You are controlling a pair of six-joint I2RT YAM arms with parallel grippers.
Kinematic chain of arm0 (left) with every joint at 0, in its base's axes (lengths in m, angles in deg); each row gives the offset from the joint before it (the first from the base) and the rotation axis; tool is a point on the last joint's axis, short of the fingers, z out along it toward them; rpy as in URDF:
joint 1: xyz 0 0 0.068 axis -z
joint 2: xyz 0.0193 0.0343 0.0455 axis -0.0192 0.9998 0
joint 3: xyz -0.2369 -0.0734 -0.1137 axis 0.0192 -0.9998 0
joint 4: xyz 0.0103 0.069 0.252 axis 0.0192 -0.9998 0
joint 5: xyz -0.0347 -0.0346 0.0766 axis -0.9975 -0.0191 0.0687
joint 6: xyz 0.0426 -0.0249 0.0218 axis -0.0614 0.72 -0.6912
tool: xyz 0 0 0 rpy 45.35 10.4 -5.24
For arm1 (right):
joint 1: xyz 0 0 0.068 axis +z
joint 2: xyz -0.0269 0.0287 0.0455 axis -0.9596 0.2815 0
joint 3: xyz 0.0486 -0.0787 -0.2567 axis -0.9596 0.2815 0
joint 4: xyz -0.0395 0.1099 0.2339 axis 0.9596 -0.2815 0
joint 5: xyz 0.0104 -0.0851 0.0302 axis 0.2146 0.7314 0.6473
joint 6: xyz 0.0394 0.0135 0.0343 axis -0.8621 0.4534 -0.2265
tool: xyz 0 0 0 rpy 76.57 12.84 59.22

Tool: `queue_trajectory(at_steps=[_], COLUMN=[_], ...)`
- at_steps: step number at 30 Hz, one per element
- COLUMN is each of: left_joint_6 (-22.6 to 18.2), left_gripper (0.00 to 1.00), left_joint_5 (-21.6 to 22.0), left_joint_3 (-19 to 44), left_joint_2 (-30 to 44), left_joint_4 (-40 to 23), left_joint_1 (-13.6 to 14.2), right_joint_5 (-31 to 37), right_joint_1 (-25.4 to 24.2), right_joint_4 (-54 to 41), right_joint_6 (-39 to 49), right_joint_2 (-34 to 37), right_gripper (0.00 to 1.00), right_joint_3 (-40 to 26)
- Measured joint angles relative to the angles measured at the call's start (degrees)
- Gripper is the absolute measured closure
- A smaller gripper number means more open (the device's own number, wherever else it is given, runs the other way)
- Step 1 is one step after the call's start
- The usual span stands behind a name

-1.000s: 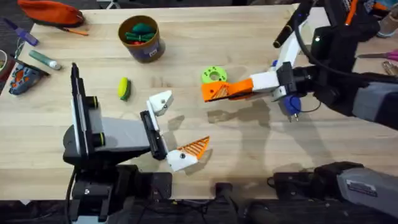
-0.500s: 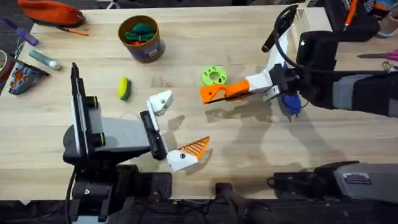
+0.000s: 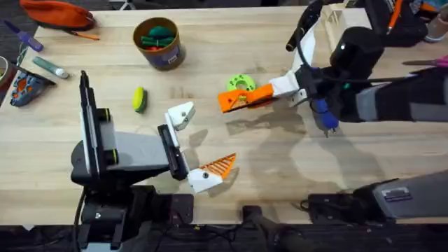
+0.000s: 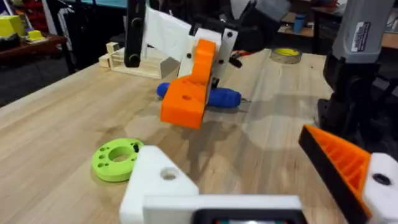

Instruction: Pick up the gripper from the table and insert it into the empty holder that is missing its gripper. Then pick up a screw, insert it into the mounting hole, and use the screwdriver to tighten it. Finally, clean up the table by picking up the vegetable and placing it into the bucket.

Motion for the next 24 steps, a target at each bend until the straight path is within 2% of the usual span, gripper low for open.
queue_trajectory(at_steps=[3, 5, 12, 24], left_joint_6=[0.0, 0.0, 0.0, 0.0], left_gripper=[0.014, 0.014, 0.013, 0.014], left_joint_5=[0.0, 0.0, 0.0, 0.0], left_joint_3=[0.0, 0.0, 0.0, 0.0], left_joint_2=[0.0, 0.0, 0.0, 0.0], left_joint_4=[0.0, 0.0, 0.0, 0.0], left_joint_1=[0.0, 0.0, 0.0, 0.0], right_joint_5=[0.0, 0.0, 0.0, 0.0], right_joint_1=[0.0, 0.0, -0.4, 0.8], right_joint_4=[11.1, 15.3, 15.9, 15.9], right_joint_6=[-5.8, -9.1, -14.0, -15.8], right_joint_2=[2.1, 2.3, 2.3, 2.3], right_gripper=[0.992, 0.992, 0.992, 0.992], right_joint_3=[1.0, 1.6, 5.0, 5.0])
